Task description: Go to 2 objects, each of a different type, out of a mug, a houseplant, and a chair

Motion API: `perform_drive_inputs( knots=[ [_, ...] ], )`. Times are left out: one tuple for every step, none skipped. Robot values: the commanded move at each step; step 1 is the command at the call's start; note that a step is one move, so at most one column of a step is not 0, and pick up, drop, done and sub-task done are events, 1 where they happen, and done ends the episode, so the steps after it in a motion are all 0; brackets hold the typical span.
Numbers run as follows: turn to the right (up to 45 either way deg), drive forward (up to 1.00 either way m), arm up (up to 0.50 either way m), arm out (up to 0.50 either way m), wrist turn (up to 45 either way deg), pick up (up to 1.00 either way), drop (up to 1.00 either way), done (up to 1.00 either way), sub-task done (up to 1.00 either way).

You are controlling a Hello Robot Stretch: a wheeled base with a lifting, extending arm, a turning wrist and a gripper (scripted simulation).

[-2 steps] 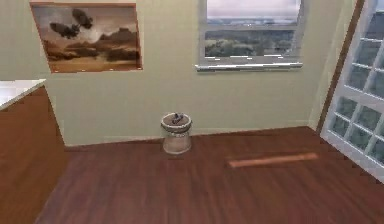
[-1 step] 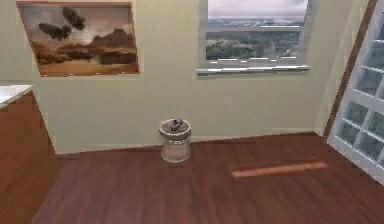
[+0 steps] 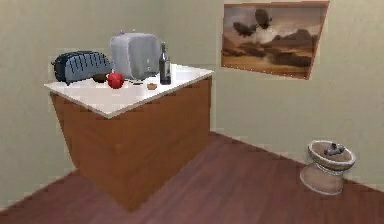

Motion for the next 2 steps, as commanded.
perform_drive_inputs(
  knots=[
    [-45.0, 0.00, 0.00, 0.00, 0.0, 0.00, 0.00, 0.00, 0.00],
    [-45.0, 0.00, 0.00, 0.00, 0.0, 0.00, 0.00, 0.00, 0.00]
  ],
)
